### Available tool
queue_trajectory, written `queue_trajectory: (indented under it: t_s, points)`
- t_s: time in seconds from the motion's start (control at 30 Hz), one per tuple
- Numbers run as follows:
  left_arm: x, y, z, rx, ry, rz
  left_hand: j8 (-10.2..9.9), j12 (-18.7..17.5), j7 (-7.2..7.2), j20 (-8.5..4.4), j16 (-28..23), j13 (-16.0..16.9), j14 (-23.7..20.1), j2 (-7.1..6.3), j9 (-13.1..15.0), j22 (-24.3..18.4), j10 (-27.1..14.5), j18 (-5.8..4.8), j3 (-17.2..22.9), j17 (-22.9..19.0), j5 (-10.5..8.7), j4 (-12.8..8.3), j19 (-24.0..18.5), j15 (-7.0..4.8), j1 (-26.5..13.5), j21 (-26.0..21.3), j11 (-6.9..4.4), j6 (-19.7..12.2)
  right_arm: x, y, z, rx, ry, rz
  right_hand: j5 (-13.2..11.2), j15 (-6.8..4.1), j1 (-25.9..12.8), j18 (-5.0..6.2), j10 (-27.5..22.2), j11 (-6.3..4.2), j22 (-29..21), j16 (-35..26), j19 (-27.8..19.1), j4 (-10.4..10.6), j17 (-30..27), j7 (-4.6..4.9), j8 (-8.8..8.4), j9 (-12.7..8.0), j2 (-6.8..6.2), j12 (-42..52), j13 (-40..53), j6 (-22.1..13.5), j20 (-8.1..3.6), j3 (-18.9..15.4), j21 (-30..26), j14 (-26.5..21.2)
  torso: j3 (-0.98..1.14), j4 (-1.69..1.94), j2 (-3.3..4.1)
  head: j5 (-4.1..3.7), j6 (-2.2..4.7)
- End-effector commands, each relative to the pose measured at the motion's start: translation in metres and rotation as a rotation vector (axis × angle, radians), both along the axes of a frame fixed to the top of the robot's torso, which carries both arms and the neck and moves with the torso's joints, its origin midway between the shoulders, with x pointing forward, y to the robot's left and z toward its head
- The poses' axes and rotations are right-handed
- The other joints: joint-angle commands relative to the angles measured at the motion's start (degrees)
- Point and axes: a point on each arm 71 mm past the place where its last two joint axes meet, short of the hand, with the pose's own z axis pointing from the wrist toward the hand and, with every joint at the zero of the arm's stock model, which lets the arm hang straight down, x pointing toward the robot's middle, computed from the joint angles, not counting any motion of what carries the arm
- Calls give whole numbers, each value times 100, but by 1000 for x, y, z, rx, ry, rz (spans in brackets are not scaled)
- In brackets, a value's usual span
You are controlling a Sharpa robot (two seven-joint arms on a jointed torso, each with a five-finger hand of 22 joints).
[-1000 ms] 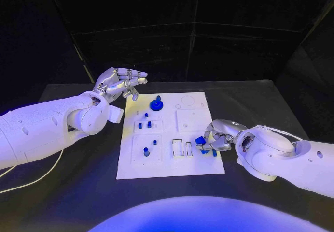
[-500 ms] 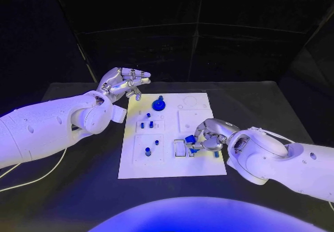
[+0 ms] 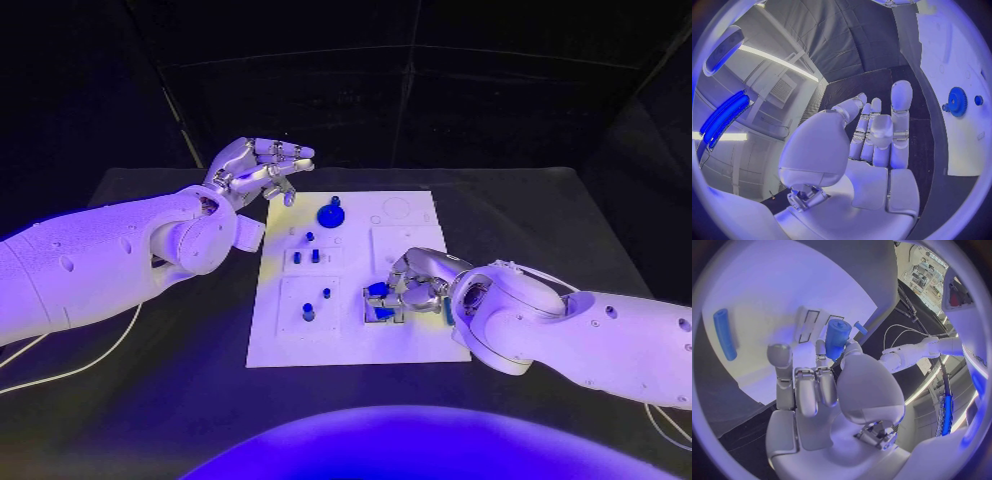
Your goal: Assemble the parts on the task board
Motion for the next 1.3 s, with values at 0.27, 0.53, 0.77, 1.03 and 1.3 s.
queue_trajectory:
  t_s: [0.27, 0.53, 0.77, 1.03, 1.3]
  points:
    - [0, -2, 1, -14, 1, -8, 26, 22, 11, 19, 29, 6, -15, 24, 6, -1, -42, 34, 6, -2, 9, 28, -12, 37, -37, -27, -11, -49, 4, 2, -3, -28, 8, -16, -242, -56, -190, -45, 240, -59, -10, 3, 9, -11, 1315, -23, -33, 52, 15, -43, 904, 89, -33, -156, -4, 566, 4, -4, -4, 25, -20]
    - [0, -2, 1, -14, 2, -8, 26, 22, 11, 19, 29, 6, -15, 24, 6, -1, -42, 34, 6, -2, 9, 28, -12, 37, -37, -27, -11, -49, 5, 4, -4, -37, 13, -11, -569, -63, -252, -42, 233, -66, -32, -3, -2, -16, 1302, -32, -50, 102, 13, -68, 890, 104, -41, -304, -20, 563, 6, -10, -8, 39, -37]
    - [1, -2, 1, -14, 2, -8, 26, 22, 11, 19, 29, 6, -15, 24, 6, -1, -42, 34, 6, -2, 9, 28, -12, 37, -37, -27, -11, -49, 4, 3, -4, -45, 19, -9, -708, -66, -270, -40, 226, -68, -43, -5, -7, -15, 1297, -34, -56, 129, -15, -84, 879, 110, -43, -377, -29, 562, 6, -10, -8, 51, -37]
    - [1, -2, 1, -14, 2, -8, 27, 25, 10, 19, 29, 6, -16, 24, 5, 0, -48, 34, 8, -4, 10, 27, -12, 37, -35, -27, -12, -54, 4, 4, -5, -50, 23, -6, -955, -65, -374, -36, 210, -67, -75, -14, -23, -4, 1276, -33, -73, 170, -89, -116, 855, 107, -43, -491, -52, 558, 6, -11, -6, 69, -35]
    - [1, -2, 1, -13, 2, -7, 27, 26, 9, 20, 29, 6, -17, 23, 4, -2, -53, 35, 8, -6, 10, 26, -13, 37, -34, -30, -12, -58, 6, 2, -3, -32, -2, -30, -1704, -57, -852, -30, 186, -55, -118, -20, -44, 20, 1267, -22, -110, 255, -400, -164, 828, 74, -36, -374, -89, 556, 4, -10, -8, 78, -31]
